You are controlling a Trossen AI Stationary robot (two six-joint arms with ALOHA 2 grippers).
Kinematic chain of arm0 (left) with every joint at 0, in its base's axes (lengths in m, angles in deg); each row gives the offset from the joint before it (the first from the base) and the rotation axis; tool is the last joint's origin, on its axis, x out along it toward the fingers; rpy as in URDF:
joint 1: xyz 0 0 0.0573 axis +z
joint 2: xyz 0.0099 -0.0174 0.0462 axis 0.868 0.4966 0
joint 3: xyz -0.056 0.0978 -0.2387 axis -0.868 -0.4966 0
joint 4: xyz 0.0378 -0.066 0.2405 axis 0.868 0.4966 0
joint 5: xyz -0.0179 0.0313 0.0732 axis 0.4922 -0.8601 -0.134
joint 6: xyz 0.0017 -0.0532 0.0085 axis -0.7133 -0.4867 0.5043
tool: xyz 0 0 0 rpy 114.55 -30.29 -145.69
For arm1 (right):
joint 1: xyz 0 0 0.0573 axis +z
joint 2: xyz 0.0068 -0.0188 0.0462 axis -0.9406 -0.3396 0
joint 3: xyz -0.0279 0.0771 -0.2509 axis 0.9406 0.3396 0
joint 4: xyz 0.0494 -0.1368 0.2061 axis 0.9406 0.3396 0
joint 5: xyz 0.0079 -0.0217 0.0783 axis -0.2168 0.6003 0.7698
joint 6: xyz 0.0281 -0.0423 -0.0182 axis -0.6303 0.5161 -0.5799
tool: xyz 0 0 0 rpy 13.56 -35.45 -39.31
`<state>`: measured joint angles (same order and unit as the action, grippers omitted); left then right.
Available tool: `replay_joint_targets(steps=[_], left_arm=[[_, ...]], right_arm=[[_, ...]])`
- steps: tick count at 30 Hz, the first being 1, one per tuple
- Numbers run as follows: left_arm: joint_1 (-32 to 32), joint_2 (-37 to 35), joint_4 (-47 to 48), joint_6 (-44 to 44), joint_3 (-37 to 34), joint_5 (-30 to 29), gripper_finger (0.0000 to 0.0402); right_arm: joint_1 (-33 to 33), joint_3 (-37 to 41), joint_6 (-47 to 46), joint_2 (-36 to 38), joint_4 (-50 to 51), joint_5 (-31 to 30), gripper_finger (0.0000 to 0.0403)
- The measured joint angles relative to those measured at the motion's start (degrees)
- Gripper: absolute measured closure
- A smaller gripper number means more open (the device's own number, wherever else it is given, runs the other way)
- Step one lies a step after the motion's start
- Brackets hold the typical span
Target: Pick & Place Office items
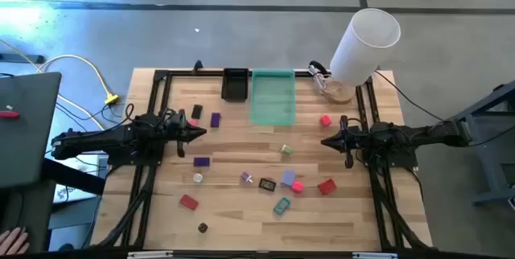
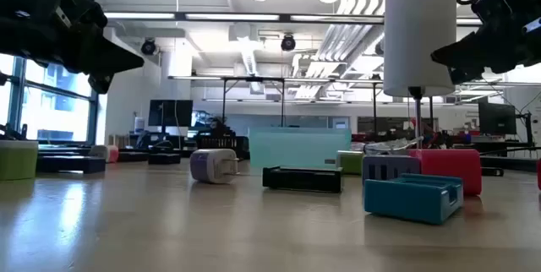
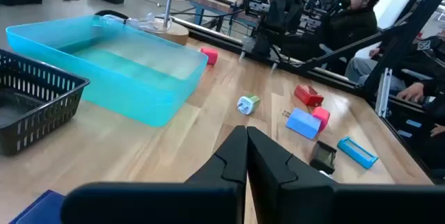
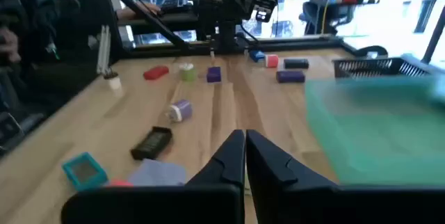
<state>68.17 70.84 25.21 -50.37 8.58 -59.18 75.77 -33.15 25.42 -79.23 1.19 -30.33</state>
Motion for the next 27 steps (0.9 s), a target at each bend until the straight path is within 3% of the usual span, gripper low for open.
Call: replay_joint_targets(steps=[4, 9, 13, 17, 22, 27], left_arm=[[0.0, 0.0, -0.5, 0.5, -0.1, -0.3, 0.0401], [0.0, 0.0, -0.9, 0.5, -0.2, -0.3, 0.0401], [0.0, 0.0, -1.3, -3.6, -0.2, 4.3, 0.0401], [0.0, 0.0, -1.6, -7.8, -0.1, 7.6, 0.0401], [0.0, 0.0, -2.3, -7.0, -0.1, 7.2, 0.0401], [-0.2, 0.0, -4.0, -4.2, -0.2, 9.7, 0.0401]], right_arm=[[0.0, 0.0, -5.7, 0.0, 0.1, 0.6, 0.0401], [0.0, 0.1, -6.4, -0.7, -0.5, 2.0, 0.0401], [0.0, 0.3, -6.5, -0.7, -3.8, 6.3, 0.0401], [0.0, 0.3, -6.5, -0.7, -6.1, 5.6, 0.0401], [0.0, 0.3, -0.3, -0.7, -7.0, 5.5, 0.0401], [0.0, 0.2, -2.2, -1.4, -7.1, 2.6, 0.0401]])
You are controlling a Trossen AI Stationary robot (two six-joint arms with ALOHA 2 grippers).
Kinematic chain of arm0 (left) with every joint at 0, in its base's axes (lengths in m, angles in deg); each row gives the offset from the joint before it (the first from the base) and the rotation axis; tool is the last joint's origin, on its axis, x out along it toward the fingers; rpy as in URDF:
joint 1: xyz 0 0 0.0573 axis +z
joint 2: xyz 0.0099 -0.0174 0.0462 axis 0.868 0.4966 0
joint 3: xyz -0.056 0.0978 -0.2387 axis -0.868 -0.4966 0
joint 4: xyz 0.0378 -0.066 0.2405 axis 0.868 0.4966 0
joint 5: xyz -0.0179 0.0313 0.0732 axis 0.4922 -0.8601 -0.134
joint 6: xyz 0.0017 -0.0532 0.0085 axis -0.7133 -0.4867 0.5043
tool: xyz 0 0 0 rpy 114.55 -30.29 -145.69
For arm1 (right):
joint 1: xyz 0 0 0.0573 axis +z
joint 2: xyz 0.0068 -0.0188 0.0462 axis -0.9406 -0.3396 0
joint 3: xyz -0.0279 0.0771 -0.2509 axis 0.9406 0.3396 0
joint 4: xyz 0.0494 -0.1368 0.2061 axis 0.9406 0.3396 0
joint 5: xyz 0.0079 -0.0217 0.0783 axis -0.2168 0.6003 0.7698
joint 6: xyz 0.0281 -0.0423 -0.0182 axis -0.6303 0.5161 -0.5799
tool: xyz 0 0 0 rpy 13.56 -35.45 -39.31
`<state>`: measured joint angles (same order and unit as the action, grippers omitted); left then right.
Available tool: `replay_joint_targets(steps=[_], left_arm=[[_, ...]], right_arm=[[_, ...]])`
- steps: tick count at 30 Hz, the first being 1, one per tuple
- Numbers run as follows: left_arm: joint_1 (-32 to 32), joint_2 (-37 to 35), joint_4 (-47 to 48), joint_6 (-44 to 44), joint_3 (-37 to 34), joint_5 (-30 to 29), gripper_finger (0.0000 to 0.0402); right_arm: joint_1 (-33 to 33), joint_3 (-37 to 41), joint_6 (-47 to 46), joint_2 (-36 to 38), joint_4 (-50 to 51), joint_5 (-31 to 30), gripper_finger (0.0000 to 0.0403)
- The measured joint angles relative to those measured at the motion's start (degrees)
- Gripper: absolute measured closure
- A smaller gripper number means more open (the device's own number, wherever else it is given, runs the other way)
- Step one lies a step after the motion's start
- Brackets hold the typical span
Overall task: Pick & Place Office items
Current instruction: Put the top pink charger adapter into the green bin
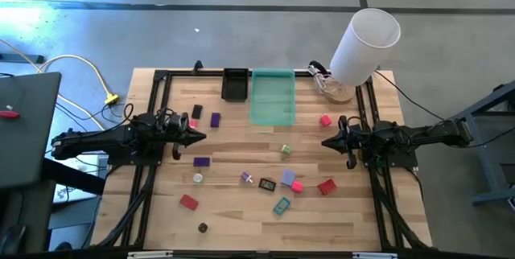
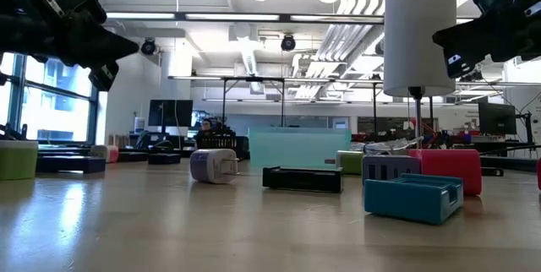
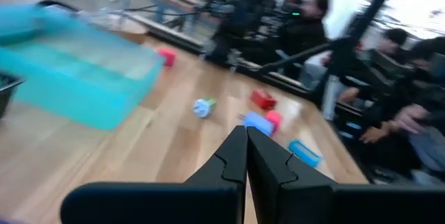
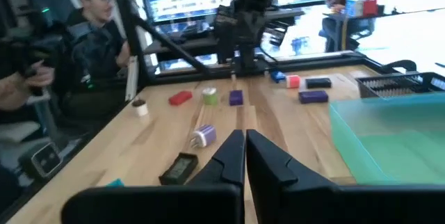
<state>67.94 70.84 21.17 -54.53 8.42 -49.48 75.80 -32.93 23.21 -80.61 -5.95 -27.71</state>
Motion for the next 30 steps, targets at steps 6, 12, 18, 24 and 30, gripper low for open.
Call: replay_joint_targets(steps=[6, 12, 18, 24, 30], left_arm=[[-2.3, 0.0, -0.6, 5.1, 0.0, 4.9, 0.0401], [-5.3, 0.0, -0.8, 12.1, 0.0, -3.0, 0.0401], [-8.2, 0.0, -1.6, 12.3, 0.0, -10.7, 0.0401], [-11.2, 0.0, -4.4, 12.7, 0.0, -12.8, 0.0401], [-14.8, 0.5, -6.3, 12.9, 0.0, -14.5, 0.0401]], right_arm=[[0.0, 0.0, -0.1, -2.5, -2.2, -5.3, 0.0401], [0.0, -0.1, 7.7, -7.3, -3.2, -14.8, 0.0401], [-0.1, -2.5, 4.7, -10.9, -4.0, -22.2, 0.0398], [1.7, -10.4, -1.3, -14.9, 1.1, -20.5, 0.0337], [4.1, -19.4, -1.2, -23.1, 6.3, -21.2, 0.0240]])
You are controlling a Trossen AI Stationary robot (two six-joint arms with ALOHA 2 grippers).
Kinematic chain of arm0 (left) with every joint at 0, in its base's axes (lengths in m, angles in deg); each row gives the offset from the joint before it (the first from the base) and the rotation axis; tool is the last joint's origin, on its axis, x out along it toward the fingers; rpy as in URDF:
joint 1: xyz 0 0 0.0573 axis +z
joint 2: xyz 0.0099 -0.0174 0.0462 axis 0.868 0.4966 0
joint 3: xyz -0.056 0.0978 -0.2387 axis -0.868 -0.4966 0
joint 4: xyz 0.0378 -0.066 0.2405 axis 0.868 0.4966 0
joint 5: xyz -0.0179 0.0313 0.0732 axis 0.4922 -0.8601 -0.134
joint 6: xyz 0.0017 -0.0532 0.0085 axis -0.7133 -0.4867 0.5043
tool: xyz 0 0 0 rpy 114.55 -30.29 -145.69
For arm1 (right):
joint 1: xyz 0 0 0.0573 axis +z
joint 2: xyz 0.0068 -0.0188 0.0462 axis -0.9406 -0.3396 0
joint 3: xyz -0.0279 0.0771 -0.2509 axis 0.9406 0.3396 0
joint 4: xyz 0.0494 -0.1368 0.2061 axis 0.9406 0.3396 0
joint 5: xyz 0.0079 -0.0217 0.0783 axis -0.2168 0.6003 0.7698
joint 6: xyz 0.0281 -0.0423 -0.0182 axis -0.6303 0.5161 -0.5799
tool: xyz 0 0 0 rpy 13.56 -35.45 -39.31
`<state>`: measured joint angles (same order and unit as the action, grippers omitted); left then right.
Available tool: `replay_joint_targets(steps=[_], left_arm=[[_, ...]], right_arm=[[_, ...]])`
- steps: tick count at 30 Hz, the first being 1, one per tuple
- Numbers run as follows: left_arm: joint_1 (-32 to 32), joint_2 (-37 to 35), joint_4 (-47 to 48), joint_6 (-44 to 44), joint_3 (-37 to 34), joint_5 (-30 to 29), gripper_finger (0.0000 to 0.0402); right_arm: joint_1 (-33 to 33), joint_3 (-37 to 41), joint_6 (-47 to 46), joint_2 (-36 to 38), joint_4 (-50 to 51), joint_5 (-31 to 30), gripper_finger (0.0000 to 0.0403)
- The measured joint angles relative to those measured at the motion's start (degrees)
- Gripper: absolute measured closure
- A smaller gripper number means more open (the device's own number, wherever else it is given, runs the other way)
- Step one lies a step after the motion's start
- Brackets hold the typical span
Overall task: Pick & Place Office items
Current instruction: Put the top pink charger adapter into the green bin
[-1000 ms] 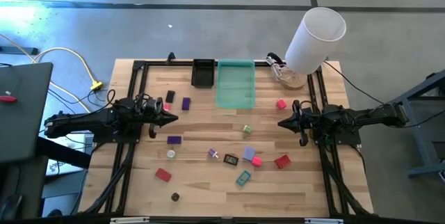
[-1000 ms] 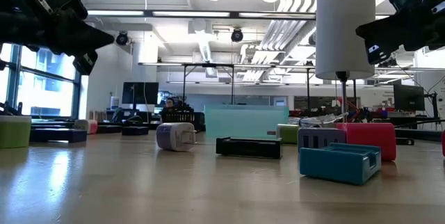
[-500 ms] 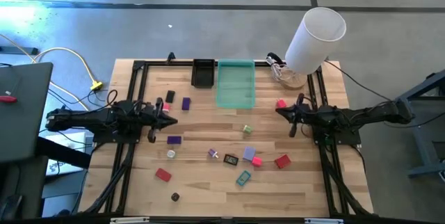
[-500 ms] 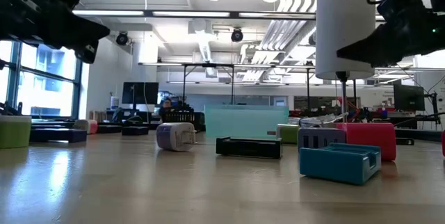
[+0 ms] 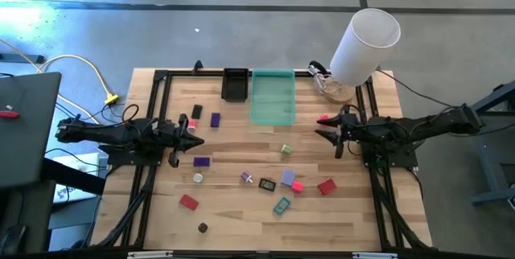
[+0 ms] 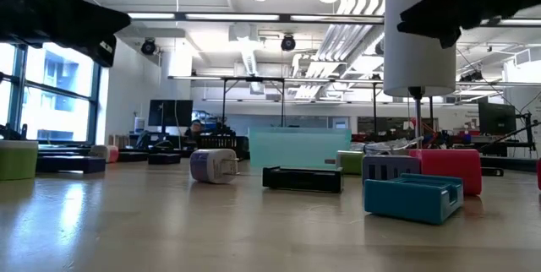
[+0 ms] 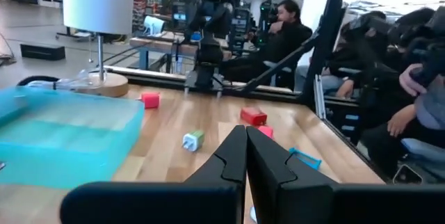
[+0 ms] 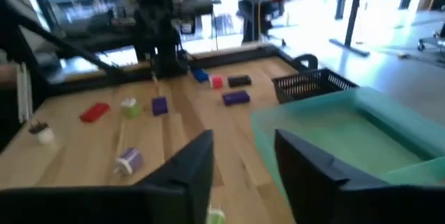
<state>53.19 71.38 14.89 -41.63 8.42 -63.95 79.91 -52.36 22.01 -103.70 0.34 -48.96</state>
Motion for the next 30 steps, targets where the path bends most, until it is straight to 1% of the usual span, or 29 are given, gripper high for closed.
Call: replay_joint_targets(steps=[2, 4, 7, 10, 12, 15, 17, 20, 23, 30], left_arm=[[-0.9, 0.8, 0.0, 0.8, 0.0, -1.8, 0.0401], [-1.5, 1.8, -0.3, 0.8, 0.0, -3.6, 0.0401], [-1.8, 3.5, -0.7, -0.7, 0.0, -4.8, 0.0401], [-1.8, 5.1, -0.8, -3.3, 0.0, -4.8, 0.0401], [-1.8, 6.0, -0.8, -5.2, 0.0, -4.8, 0.0401], [-1.7, 7.0, -0.8, -8.4, 0.0, -7.0, 0.0401], [-1.7, 7.2, -0.8, -9.7, 0.0, -8.9, 0.0401], [-1.7, 7.1, -1.1, -9.7, 0.0, -10.8, 0.0401], [-1.7, 7.1, -2.0, -8.6, 0.0, -11.3, 0.0401], [-1.7, 7.1, -3.2, -8.4, 0.1, -11.3, 0.0401]], right_arm=[[0.0, -3.7, -2.3, -2.9, 4.8, -1.5, 0.0211], [-0.5, -6.8, -7.6, -5.7, 9.2, -2.8, 0.0186], [-2.2, -10.9, -14.5, -9.3, 15.9, -2.7, 0.0155], [-5.4, -14.4, -21.2, -12.0, 23.5, -2.6, 0.0133], [-8.2, -16.2, -24.8, -13.6, 28.6, -1.1, 0.0124], [-12.5, -17.2, -27.5, -15.6, 33.4, 4.4, 0.0120], [-15.3, -17.2, -28.9, -16.8, 36.2, 6.3, 0.0122], [-19.0, -17.2, -30.3, -19.5, 40.7, 5.9, 0.0126], [-22.6, -17.2, -30.3, -22.4, 43.0, 4.9, 0.0129], [-28.4, -17.2, -29.6, -29.7, 42.3, 5.2, 0.0132]])
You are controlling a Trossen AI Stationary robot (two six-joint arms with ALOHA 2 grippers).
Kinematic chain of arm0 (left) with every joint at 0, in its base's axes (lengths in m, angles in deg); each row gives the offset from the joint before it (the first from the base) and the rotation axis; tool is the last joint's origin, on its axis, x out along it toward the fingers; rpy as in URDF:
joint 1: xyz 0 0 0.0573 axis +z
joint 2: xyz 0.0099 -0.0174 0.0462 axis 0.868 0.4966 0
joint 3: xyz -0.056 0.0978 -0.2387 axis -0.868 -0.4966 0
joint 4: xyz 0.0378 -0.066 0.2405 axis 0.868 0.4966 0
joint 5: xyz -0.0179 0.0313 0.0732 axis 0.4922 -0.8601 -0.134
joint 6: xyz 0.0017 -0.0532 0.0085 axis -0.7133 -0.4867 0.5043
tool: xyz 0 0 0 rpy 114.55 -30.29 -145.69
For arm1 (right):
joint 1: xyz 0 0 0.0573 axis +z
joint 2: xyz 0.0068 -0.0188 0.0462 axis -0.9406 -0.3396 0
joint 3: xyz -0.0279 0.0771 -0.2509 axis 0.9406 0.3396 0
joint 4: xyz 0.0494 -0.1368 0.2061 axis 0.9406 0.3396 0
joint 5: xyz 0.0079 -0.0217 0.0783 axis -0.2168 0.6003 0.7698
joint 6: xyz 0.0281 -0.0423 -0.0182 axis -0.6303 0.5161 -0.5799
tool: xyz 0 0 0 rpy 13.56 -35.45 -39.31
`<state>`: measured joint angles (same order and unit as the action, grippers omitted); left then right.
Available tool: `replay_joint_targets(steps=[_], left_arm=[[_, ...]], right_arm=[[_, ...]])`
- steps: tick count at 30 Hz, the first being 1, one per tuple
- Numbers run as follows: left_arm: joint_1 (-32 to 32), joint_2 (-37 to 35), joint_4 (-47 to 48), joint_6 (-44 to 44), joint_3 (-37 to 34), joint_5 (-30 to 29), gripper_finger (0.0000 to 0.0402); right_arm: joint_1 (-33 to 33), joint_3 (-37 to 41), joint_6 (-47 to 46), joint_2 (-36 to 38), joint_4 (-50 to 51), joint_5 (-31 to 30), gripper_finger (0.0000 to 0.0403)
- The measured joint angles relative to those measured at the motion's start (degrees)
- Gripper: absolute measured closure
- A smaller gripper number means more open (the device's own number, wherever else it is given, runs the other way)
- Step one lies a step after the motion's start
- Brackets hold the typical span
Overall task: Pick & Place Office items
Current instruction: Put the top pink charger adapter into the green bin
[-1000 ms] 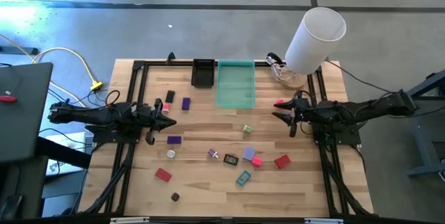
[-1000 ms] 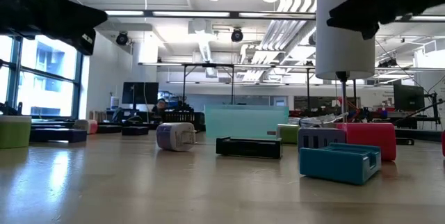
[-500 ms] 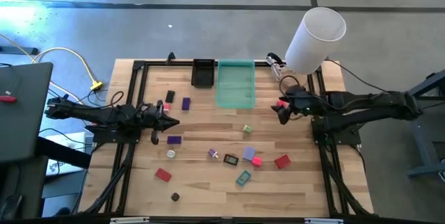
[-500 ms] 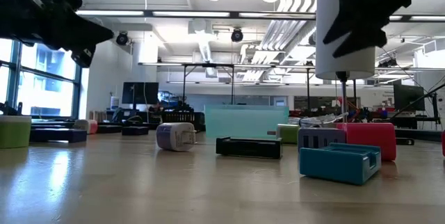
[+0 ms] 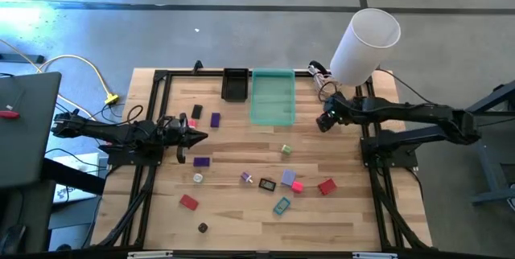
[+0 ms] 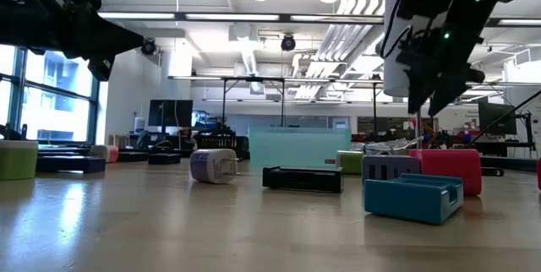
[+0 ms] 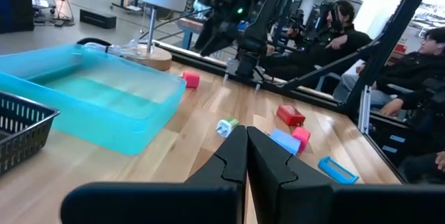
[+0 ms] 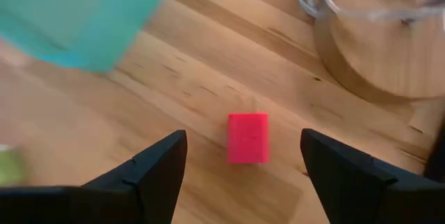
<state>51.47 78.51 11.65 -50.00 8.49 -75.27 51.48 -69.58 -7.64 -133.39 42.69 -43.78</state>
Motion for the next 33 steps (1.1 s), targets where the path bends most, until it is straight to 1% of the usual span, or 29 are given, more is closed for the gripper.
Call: replay_joint_targets(steps=[4, 7, 12, 15, 22, 33], left_arm=[[0.0, 0.0, 0.1, 0.0, 0.0, 0.0, 0.0401], [0.0, 0.0, 0.1, 0.0, 0.0, 0.0, 0.0401], [0.0, 0.0, 0.1, 0.0, 0.0, 0.0, 0.0401], [0.0, 0.0, 0.1, 0.0, 0.0, 0.0, 0.0401], [0.0, 0.0, 0.1, 0.0, 0.0, 0.0, 0.0401], [0.0, 0.0, 0.1, -0.9, 0.0, 0.0, 0.0401]], right_arm=[[-2.1, 0.0, 0.0, -4.9, -0.6, 1.7, 0.0133], [-3.3, 0.0, 0.3, -8.8, -2.1, 1.5, 0.0133], [-5.0, 0.0, 5.1, -14.5, -7.1, 1.1, 0.0133], [-5.7, 0.0, 6.2, -17.1, -8.9, 1.1, 0.0133], [-7.3, 0.0, 8.2, -21.3, -9.4, 1.2, 0.0133], [-7.4, -0.1, 13.3, -24.7, -10.0, 4.2, 0.0133]])
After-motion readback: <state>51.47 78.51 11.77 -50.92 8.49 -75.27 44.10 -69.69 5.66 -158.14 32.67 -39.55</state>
